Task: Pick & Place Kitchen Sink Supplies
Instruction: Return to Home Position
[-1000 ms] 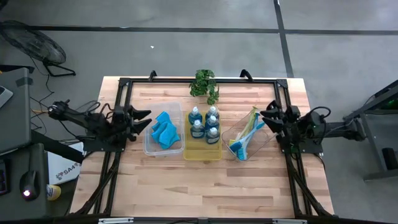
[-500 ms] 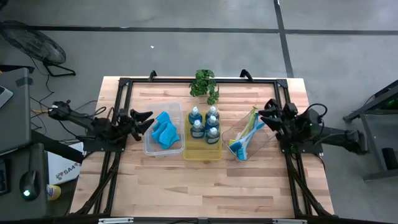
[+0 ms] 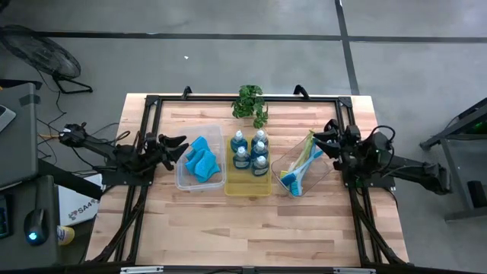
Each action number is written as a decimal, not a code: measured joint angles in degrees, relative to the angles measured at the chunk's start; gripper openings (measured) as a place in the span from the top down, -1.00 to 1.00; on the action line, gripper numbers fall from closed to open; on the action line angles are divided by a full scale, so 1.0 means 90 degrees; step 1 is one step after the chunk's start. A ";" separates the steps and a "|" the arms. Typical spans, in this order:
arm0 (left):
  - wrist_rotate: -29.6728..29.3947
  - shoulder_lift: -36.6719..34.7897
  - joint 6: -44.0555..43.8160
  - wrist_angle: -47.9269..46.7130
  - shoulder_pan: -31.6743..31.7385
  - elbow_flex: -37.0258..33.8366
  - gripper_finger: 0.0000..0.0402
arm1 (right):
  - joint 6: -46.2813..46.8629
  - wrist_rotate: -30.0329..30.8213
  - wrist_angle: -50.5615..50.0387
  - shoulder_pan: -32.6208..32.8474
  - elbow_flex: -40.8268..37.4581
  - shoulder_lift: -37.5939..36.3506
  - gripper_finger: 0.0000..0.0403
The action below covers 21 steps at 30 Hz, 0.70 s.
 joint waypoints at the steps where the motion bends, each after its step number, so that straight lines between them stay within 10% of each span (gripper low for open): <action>1: 0.0000 0.0000 -0.0002 -0.0015 -0.0001 -0.0002 -0.31 | -0.0028 0.0039 -0.0027 -0.0002 0.0000 0.0000 0.30; 21: 0.0138 0.0000 -0.0005 -0.0541 -0.0002 -0.0015 -0.31 | -0.0160 0.1027 -0.0874 0.0005 -0.0238 0.0002 0.30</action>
